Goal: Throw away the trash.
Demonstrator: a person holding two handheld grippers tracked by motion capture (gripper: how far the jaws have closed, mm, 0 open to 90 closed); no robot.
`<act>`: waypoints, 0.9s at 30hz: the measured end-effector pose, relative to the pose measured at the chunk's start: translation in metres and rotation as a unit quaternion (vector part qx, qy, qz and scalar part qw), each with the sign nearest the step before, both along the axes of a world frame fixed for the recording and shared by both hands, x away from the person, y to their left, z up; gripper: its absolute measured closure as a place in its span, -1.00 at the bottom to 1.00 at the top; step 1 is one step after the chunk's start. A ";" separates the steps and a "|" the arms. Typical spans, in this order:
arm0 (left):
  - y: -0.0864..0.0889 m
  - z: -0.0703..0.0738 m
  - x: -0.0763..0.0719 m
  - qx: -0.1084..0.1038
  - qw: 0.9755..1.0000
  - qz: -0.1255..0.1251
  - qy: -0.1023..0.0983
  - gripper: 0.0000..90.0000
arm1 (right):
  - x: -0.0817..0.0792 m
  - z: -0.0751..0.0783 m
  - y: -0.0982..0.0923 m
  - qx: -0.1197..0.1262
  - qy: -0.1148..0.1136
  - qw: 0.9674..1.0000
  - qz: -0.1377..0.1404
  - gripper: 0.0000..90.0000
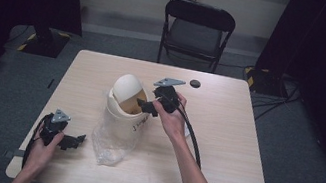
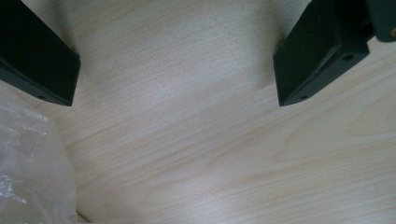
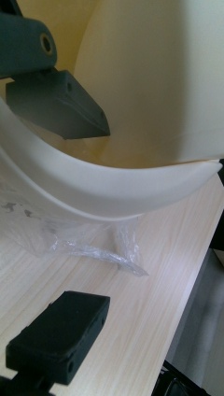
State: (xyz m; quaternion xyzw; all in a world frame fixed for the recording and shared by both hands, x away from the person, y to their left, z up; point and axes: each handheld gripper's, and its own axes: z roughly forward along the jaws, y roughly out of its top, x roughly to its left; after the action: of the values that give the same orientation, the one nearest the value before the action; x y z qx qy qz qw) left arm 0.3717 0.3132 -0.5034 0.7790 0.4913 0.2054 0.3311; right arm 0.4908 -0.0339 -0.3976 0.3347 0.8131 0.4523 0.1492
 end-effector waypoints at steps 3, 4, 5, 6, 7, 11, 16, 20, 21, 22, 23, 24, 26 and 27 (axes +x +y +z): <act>0.000 0.000 0.000 0.000 1.000 0.000 0.000 -1.00 | -0.002 0.002 -0.001 0.000 -0.001 1.000 0.001 -0.67; 0.000 0.000 0.000 0.000 1.000 0.000 0.000 -1.00 | -0.003 0.003 -0.001 -0.004 -0.002 1.000 0.003 -0.66; 0.000 0.000 0.000 0.000 1.000 0.000 0.000 -1.00 | -0.004 0.003 -0.001 -0.004 -0.003 1.000 0.004 -0.66; 0.000 0.000 0.000 0.000 1.000 0.000 0.000 -1.00 | -0.005 0.004 -0.002 0.000 -0.001 1.000 0.004 -0.68; 0.000 0.000 0.000 0.000 1.000 0.000 0.000 -1.00 | -0.005 0.006 -0.003 0.007 0.000 1.000 0.007 -0.68; 0.000 0.000 0.000 0.000 1.000 0.000 0.000 -1.00 | -0.008 0.011 -0.007 0.011 -0.006 1.000 0.009 -0.69; 0.000 0.000 0.000 0.000 1.000 0.000 0.000 -1.00 | -0.011 0.017 -0.019 0.026 -0.007 1.000 0.002 -0.68; 0.000 0.000 0.000 0.000 1.000 0.000 0.000 -1.00 | -0.017 0.026 -0.033 0.034 -0.014 0.999 0.002 -0.69; 0.000 0.000 0.000 0.001 1.000 0.001 0.000 -1.00 | -0.019 0.028 -0.037 0.034 -0.013 0.999 0.001 -0.69; -0.001 0.000 0.000 -0.004 1.000 0.002 0.000 -1.00 | -0.019 0.028 -0.040 0.032 -0.015 0.999 -0.001 -0.69; -0.001 0.000 0.000 -0.004 1.000 0.003 0.000 -1.00 | -0.020 0.028 -0.043 0.028 -0.016 0.999 -0.004 -0.69; -0.001 0.000 -0.001 -0.003 1.000 0.004 0.000 -1.00 | -0.020 0.027 -0.046 0.027 -0.014 1.000 -0.007 -0.69; -0.001 0.000 -0.001 -0.002 1.000 0.007 0.001 -0.99 | -0.019 0.023 -0.052 0.025 -0.007 1.000 -0.015 -0.69; -0.001 0.000 -0.001 0.000 1.000 0.007 0.001 -0.99 | -0.019 0.021 -0.054 0.023 -0.006 1.000 -0.017 -0.69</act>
State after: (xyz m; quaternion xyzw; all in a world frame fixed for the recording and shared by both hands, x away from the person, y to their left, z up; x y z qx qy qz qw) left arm 0.3704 0.3121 -0.5034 0.7756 0.4971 0.2069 0.3294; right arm 0.4721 -0.0881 -0.3770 0.3490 0.7960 0.4701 0.1537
